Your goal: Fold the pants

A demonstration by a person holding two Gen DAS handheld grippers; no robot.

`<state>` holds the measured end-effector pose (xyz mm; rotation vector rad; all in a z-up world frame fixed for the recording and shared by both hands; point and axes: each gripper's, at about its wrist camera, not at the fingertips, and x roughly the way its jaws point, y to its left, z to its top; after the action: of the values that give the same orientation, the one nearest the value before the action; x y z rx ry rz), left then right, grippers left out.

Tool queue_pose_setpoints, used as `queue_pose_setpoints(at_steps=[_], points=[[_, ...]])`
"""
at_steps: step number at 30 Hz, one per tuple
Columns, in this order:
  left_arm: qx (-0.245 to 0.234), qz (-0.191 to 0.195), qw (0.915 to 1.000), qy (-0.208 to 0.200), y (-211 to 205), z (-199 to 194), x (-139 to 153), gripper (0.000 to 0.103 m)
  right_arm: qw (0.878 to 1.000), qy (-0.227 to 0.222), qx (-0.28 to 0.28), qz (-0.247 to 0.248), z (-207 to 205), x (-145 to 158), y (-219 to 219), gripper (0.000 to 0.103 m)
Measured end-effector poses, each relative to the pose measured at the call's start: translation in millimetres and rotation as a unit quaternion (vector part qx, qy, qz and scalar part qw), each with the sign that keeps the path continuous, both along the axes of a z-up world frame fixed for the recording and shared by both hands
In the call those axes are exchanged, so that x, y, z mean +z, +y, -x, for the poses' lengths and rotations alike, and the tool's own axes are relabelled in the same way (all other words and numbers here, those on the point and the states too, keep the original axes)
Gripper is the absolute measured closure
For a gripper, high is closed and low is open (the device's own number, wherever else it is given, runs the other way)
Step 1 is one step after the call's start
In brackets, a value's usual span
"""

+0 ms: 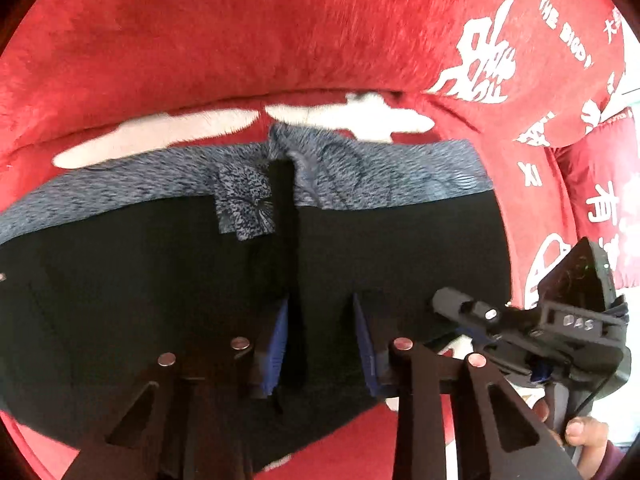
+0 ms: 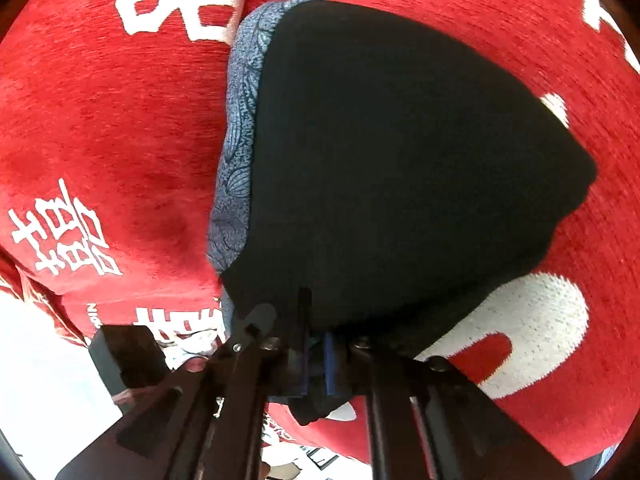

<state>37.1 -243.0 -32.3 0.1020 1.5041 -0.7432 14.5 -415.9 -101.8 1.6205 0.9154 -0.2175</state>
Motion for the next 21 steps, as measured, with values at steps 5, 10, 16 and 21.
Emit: queue_pose_setpoints(at_steps=[5,10,16,21], points=[[0.007,-0.015,0.9983,-0.057,18.9,17.8,21.9,0.069,0.997,-0.051,0.057,0.023,-2.9,39.2,11.5,0.098],[0.042,-0.08,0.9944,-0.055,24.0,13.2,-10.2,0.043,0.998,0.005,0.064,0.003,-8.4,-1.9,22.6,0.098],[0.051,-0.086,0.9914,-0.084,31.4,5.1,9.6,0.039,0.979,0.003,0.194,0.056,-33.6,31.1,24.3,0.075],[0.032,-0.068,0.9895,-0.124,9.9,-9.8,36.0,0.039,0.958,-0.07,0.21,0.183,-25.5,106.3,-16.0,0.043]])
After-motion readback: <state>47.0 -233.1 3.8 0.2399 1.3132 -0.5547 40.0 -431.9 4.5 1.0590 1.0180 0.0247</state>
